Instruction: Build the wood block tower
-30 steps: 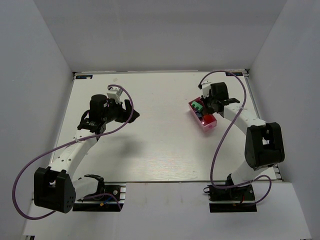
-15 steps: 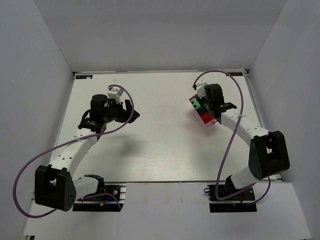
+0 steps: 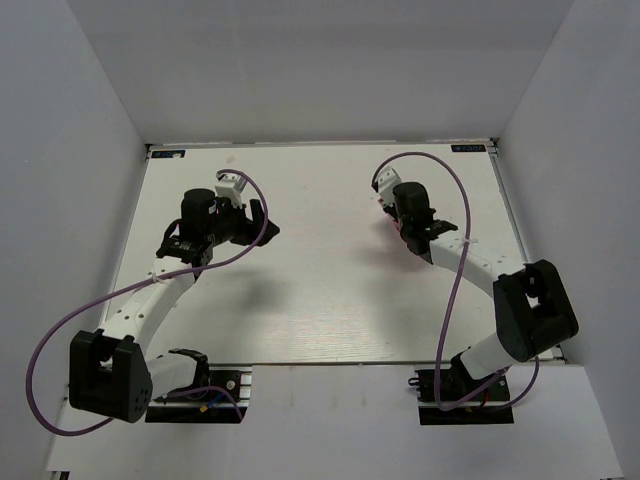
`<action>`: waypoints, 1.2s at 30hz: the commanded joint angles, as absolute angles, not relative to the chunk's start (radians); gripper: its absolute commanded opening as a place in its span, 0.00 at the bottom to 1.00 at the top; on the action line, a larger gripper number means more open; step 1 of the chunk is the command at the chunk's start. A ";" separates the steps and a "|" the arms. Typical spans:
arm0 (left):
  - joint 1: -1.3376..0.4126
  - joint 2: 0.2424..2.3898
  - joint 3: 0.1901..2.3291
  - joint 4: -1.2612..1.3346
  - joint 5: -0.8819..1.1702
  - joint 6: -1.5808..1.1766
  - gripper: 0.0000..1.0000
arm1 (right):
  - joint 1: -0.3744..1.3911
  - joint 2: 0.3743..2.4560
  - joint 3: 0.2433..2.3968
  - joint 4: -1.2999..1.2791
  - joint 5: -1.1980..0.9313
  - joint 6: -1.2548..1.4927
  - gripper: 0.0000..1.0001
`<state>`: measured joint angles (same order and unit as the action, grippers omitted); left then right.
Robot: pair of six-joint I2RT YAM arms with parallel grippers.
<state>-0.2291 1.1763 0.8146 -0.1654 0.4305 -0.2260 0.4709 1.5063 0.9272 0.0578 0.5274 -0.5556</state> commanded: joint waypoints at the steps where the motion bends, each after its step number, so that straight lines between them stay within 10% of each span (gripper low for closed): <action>1: -0.229 1.169 0.848 -0.161 0.445 -0.221 0.82 | 0.494 1.486 0.914 0.241 0.636 -0.613 0.00; 36: -0.229 1.169 0.848 -0.161 0.445 -0.221 0.82 | 0.655 1.753 0.637 1.192 0.950 -1.216 0.00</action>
